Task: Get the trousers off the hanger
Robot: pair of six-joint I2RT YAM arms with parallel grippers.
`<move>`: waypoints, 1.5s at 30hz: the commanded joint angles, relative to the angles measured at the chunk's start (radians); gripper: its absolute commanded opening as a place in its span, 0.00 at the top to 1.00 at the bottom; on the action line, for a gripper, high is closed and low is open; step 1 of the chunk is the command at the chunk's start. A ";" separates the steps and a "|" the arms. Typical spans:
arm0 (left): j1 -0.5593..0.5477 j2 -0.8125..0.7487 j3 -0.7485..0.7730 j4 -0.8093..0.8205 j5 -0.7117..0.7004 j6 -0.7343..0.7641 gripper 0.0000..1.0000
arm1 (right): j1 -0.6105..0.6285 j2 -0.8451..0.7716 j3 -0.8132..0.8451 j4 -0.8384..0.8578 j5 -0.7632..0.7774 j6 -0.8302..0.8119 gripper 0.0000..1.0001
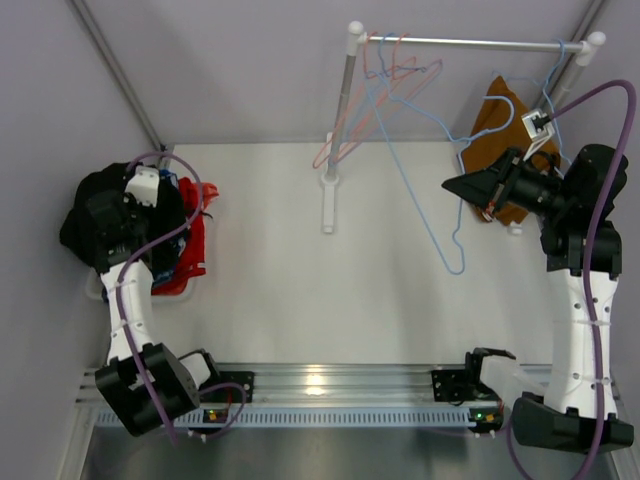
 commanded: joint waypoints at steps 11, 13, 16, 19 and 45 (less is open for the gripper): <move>0.008 -0.098 0.237 -0.647 0.285 -0.004 0.01 | -0.046 -0.020 0.042 -0.046 0.044 -0.025 1.00; 0.008 -0.073 0.345 -0.737 0.301 -0.007 0.01 | -0.063 -0.032 0.033 -0.052 0.051 -0.020 1.00; 0.008 -0.041 0.492 -0.877 0.388 0.017 0.01 | -0.092 -0.046 0.016 -0.065 0.054 -0.019 1.00; 0.008 0.013 0.671 -1.027 0.540 0.037 0.01 | -0.144 -0.055 0.005 -0.097 0.064 -0.014 1.00; -0.609 0.289 0.959 -0.689 0.060 -0.411 0.01 | 0.090 0.378 0.457 -0.275 0.971 -0.215 1.00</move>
